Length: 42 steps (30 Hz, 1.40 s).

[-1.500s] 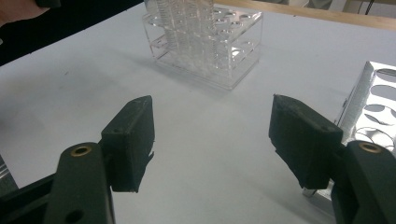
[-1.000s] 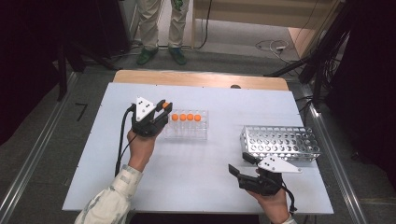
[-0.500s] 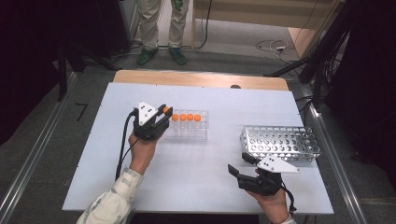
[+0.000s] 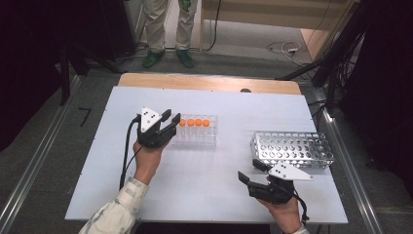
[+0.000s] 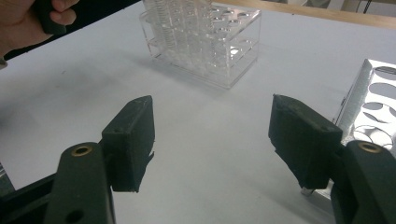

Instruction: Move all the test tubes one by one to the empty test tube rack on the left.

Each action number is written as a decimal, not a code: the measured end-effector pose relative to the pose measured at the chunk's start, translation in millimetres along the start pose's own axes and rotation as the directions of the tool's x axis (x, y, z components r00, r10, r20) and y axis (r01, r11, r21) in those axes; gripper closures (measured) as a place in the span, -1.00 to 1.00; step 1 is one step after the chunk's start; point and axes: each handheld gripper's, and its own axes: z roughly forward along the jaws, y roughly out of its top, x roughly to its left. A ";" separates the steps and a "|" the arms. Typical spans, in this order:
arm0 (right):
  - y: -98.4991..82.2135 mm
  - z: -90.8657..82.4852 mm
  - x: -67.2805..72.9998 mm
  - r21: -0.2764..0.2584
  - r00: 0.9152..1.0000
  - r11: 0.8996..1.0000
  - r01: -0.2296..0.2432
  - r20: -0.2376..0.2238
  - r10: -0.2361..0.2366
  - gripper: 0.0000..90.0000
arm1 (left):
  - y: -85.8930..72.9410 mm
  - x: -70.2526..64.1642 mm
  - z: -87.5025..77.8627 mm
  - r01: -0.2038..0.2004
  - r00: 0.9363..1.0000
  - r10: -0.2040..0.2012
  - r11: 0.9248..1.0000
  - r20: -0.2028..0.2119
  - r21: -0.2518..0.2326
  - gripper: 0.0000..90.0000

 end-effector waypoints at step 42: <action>-7.8 -34.4 -30.1 -0.054 0.992 0.998 -0.045 0.115 0.051 -0.36 | -55.8 0.9 -100.0 0.026 0.999 -0.023 0.998 -0.042 0.059 -0.56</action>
